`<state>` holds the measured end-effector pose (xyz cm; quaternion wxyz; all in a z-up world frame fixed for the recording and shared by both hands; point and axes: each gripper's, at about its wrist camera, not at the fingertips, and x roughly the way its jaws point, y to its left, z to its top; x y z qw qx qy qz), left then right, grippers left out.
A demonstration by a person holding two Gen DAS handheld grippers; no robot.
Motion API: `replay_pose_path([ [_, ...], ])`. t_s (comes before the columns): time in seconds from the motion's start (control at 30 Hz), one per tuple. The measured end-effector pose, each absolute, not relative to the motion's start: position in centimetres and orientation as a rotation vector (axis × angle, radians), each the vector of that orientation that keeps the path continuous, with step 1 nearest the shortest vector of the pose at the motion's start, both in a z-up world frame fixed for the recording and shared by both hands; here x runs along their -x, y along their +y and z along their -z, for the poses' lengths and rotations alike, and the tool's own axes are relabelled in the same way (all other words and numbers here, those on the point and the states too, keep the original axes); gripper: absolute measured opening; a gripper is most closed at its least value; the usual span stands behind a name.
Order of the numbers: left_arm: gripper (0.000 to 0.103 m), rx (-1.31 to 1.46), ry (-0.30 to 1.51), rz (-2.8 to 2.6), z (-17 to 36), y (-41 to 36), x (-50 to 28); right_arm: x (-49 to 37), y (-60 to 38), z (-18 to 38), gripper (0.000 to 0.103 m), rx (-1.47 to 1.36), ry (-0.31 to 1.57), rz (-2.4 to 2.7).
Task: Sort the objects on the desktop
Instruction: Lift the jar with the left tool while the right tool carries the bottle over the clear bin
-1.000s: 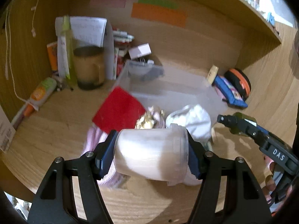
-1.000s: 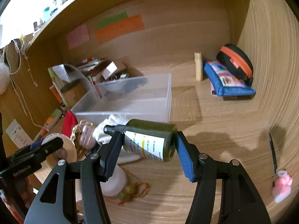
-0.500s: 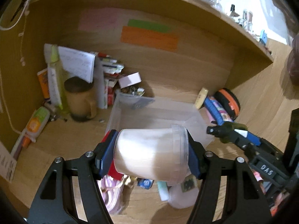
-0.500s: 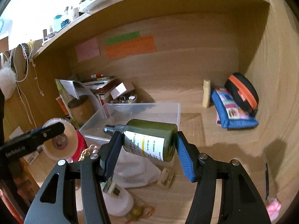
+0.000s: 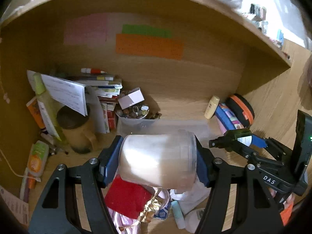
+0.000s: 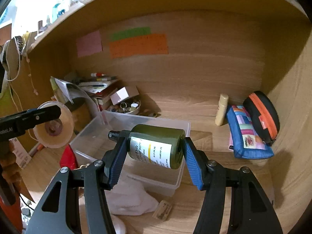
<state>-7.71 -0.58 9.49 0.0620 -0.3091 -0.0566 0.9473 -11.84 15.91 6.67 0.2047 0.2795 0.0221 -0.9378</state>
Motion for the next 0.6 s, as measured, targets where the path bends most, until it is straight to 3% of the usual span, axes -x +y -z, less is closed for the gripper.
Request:
replay_pose_path([
  [0.3, 0.066, 1.115, -0.133, -2.796, -6.1, -0.4, 12.7, 14.9, 14.3, -4.3, 0.054, -0.884, 0.125, 2.57],
  [0.6, 0.066, 1.239, 0.016, -2.686, -3.4, 0.9, 15.8, 17.9, 12.5, -1.4, 0.054, -1.056, 0.241, 2.456],
])
